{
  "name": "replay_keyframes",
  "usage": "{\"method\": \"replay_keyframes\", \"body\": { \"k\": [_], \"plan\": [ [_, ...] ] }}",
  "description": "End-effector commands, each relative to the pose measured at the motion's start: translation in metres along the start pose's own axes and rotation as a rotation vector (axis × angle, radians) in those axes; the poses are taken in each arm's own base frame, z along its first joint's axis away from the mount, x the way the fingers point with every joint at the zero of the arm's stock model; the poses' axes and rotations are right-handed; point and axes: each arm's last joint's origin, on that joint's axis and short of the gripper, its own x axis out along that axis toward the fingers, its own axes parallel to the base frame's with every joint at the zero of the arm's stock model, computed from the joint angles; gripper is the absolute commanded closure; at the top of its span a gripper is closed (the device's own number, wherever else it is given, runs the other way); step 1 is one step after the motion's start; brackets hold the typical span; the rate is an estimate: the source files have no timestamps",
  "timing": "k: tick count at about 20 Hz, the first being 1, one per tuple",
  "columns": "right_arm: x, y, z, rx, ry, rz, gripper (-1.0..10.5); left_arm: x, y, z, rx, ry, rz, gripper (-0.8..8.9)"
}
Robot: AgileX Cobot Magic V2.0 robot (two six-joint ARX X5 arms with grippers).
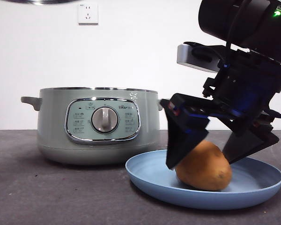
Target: Take the potato out from the steamer,put the potato on the plate,close the lid
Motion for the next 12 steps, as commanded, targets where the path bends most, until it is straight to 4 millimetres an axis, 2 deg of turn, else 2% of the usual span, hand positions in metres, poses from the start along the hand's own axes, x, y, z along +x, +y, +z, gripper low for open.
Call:
{"method": "replay_keyframes", "body": {
  "k": [1, 4, 7, 12],
  "plan": [
    [-0.010, 0.000, 0.005, 0.007, -0.046, -0.019, 3.5, 0.021, 0.003, 0.013, 0.036, -0.053, 0.000, 8.22],
    [-0.037, 0.001, 0.013, 0.009, -0.119, -0.008, 3.5, 0.056, 0.009, 0.019, 0.049, -0.036, -0.002, 8.22],
    [-0.077, 0.002, 0.017, 0.011, -0.196, 0.005, 3.5, 0.092, 0.013, 0.023, 0.063, -0.018, -0.008, 8.22],
    [-0.144, -0.001, 0.006, 0.041, -0.382, 0.041, 3.5, 0.146, 0.015, 0.023, 0.072, -0.009, -0.023, 8.22]
  ]
}}
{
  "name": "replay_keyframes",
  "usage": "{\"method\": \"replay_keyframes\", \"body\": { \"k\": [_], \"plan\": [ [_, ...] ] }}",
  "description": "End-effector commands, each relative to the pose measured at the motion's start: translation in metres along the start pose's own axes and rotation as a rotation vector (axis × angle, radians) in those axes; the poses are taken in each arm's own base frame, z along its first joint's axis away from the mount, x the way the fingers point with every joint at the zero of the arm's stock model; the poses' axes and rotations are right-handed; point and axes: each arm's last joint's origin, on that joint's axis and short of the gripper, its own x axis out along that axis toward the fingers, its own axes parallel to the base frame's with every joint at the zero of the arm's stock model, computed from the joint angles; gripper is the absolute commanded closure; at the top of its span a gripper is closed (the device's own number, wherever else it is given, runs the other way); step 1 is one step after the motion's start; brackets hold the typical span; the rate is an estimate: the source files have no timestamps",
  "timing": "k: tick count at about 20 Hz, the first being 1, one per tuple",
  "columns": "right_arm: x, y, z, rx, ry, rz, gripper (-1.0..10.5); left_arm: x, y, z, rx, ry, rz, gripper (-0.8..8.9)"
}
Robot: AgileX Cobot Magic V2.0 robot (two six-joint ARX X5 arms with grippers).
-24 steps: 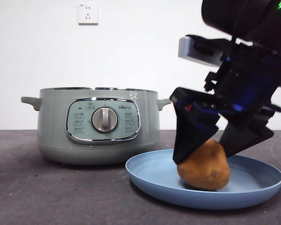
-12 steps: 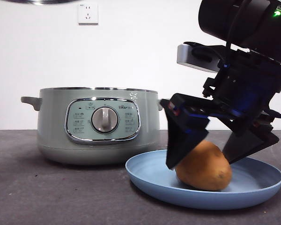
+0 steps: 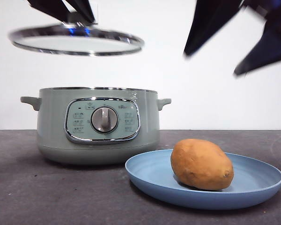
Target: Take the potato out from the steamer,put the potato on the plate,close the lid
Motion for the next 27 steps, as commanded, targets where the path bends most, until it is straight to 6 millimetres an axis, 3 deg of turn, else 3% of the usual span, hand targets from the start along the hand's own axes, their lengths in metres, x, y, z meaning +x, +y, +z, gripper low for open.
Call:
{"method": "replay_keyframes", "body": {
  "k": [1, 6, 10, 23, 27],
  "plan": [
    [-0.027, -0.001, 0.002, 0.023, -0.086, 0.011, 3.5, 0.015, 0.001, 0.006, 0.026, -0.053, -0.004, 8.22],
    [-0.072, -0.002, 0.000, 0.056, -0.179, 0.031, 3.5, 0.051, 0.003, 0.000, 0.025, -0.020, -0.011, 8.22],
    [-0.088, -0.003, -0.001, 0.058, -0.221, 0.040, 3.5, 0.068, 0.005, -0.004, 0.023, -0.004, -0.010, 8.22],
    [-0.090, -0.003, -0.002, 0.057, -0.219, 0.040, 3.5, 0.082, 0.006, -0.011, 0.017, 0.032, -0.013, 8.22],
    [-0.090, -0.003, -0.002, 0.057, -0.218, 0.041, 3.5, 0.095, 0.006, -0.020, 0.006, 0.089, -0.021, 8.22]
  ]
}}
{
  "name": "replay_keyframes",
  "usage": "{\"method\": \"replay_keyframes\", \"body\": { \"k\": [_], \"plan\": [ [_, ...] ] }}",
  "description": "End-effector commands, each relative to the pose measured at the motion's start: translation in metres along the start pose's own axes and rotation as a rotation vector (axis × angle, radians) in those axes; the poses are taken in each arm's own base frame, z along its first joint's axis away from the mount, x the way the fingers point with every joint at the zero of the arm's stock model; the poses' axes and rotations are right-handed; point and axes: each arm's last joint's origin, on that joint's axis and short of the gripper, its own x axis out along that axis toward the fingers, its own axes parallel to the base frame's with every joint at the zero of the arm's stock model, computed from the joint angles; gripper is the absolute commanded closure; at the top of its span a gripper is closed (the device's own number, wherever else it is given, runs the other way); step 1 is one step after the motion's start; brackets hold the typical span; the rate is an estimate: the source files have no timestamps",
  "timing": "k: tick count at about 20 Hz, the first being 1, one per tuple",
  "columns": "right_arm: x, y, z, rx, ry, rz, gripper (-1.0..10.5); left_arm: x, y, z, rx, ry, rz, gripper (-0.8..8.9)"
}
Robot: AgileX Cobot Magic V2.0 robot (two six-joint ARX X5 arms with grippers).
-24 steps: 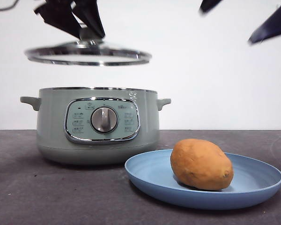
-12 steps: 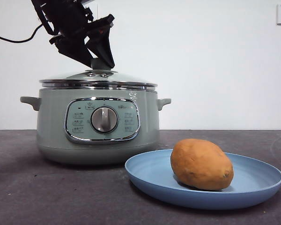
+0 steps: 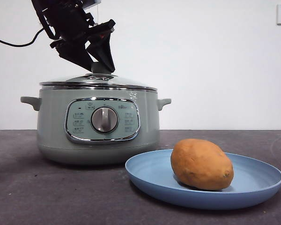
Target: Take the potato out from the steamer,put the potato on the plate,close the lid
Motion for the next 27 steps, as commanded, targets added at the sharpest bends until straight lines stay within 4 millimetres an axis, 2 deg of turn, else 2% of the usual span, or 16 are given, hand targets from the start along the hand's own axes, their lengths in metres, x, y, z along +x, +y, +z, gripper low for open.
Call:
{"method": "replay_keyframes", "body": {
  "k": [1, 4, 5, 7, 8, 12, 15, 18, 21, 27],
  "plan": [
    [-0.001, 0.000, 0.002, 0.009, -0.011, 0.001, 3.5, 0.011, 0.000, -0.003, 0.012, 0.019, -0.008, 8.22],
    [-0.001, 0.000, 0.002, 0.009, -0.011, 0.001, 3.5, 0.013, -0.001, -0.007, 0.006, 0.058, -0.012, 7.95],
    [-0.001, 0.000, 0.002, 0.009, -0.011, 0.001, 3.5, 0.013, -0.001, -0.008, 0.005, 0.061, -0.012, 7.15],
    [-0.001, 0.000, 0.002, 0.009, -0.011, 0.001, 3.5, 0.013, -0.001, -0.009, 0.000, 0.075, -0.014, 4.56],
    [-0.001, 0.000, 0.002, 0.009, -0.011, 0.002, 3.5, 0.013, -0.001, -0.010, -0.001, 0.086, -0.013, 3.59],
    [-0.001, 0.000, 0.002, 0.009, -0.011, 0.002, 3.5, 0.005, -0.002, -0.008, 0.000, 0.083, -0.012, 3.38],
    [-0.001, 0.000, 0.002, 0.009, -0.011, 0.002, 3.5, -0.012, -0.003, -0.001, 0.006, 0.035, -0.005, 3.38],
    [-0.001, 0.000, 0.002, 0.009, -0.009, 0.002, 3.5, -0.041, -0.006, 0.005, 0.012, -0.008, 0.000, 3.38],
    [-0.001, 0.000, 0.001, 0.010, -0.001, 0.007, 3.5, -0.084, -0.012, 0.007, 0.014, -0.029, 0.001, 3.40],
    [0.000, 0.002, -0.008, 0.016, 0.116, 0.102, 3.5, -0.172, -0.029, -0.021, -0.027, 0.063, -0.078, 3.48]
  ]
}}
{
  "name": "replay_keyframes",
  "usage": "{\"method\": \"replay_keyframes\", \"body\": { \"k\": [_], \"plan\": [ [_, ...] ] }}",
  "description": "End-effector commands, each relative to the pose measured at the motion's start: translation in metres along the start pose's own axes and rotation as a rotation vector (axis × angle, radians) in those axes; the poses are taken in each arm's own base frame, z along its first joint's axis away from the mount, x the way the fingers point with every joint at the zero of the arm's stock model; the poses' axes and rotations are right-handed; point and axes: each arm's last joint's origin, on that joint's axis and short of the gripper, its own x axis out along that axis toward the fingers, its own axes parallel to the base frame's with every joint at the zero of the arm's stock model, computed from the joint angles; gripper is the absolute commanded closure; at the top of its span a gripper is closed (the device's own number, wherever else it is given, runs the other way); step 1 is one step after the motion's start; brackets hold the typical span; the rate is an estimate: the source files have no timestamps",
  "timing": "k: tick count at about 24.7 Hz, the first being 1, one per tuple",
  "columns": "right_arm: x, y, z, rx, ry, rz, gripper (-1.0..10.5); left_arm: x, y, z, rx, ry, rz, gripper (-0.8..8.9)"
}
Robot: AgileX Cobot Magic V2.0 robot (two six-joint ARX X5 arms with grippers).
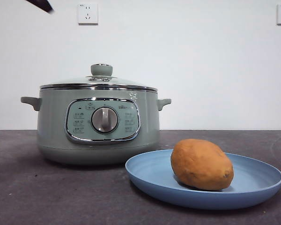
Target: Take the potato out from the steamer,put the potato on the plate,close the lid
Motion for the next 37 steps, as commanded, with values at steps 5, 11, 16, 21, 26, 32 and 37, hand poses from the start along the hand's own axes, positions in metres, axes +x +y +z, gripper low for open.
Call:
{"method": "replay_keyframes", "body": {
  "k": [5, 11, 16, 21, 26, 32, 37],
  "plan": [
    [0.002, 0.003, -0.001, 0.016, 0.048, 0.088, 8.1, -0.047, -0.014, -0.030, -0.030, 0.076, -0.072, 8.43],
    [0.002, 0.002, -0.001, 0.016, 0.047, 0.081, 9.5, -0.054, -0.016, -0.035, -0.035, 0.094, -0.073, 8.18],
    [0.002, 0.002, -0.001, 0.015, 0.046, 0.080, 9.5, -0.054, -0.016, -0.035, -0.036, 0.100, -0.074, 8.18],
    [0.002, 0.002, -0.001, 0.015, 0.046, 0.080, 9.5, -0.054, -0.016, -0.035, -0.036, 0.100, -0.074, 8.17],
    [0.002, 0.002, -0.001, 0.015, 0.046, 0.080, 9.5, -0.054, -0.016, -0.035, -0.036, 0.099, -0.073, 8.17],
    [0.002, 0.002, -0.001, 0.015, 0.046, 0.080, 9.5, -0.054, -0.016, -0.035, -0.035, 0.099, -0.071, 8.18],
    [0.002, 0.002, -0.001, 0.015, 0.046, 0.080, 9.5, -0.054, -0.016, -0.035, -0.029, 0.093, -0.066, 8.18]
  ]
}}
